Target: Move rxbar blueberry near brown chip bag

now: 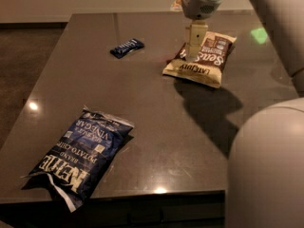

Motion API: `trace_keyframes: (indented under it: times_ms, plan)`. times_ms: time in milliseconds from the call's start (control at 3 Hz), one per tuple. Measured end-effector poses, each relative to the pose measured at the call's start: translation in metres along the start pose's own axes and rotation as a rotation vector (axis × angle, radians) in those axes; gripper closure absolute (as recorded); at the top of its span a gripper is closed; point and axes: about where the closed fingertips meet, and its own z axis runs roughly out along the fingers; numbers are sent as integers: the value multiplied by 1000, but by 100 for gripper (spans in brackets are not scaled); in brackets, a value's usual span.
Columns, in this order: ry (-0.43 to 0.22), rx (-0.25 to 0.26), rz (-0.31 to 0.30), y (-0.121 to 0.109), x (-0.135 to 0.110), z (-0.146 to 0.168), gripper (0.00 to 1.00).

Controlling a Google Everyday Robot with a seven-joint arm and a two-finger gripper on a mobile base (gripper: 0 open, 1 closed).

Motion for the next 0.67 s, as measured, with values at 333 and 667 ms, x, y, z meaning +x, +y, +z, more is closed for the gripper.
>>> trace_keyframes:
  times_ms: [333,667]
  plan:
    - [30,-2,-166,-18,-25,20,0]
    - [68,-6,-300,-23,-42,31,0]
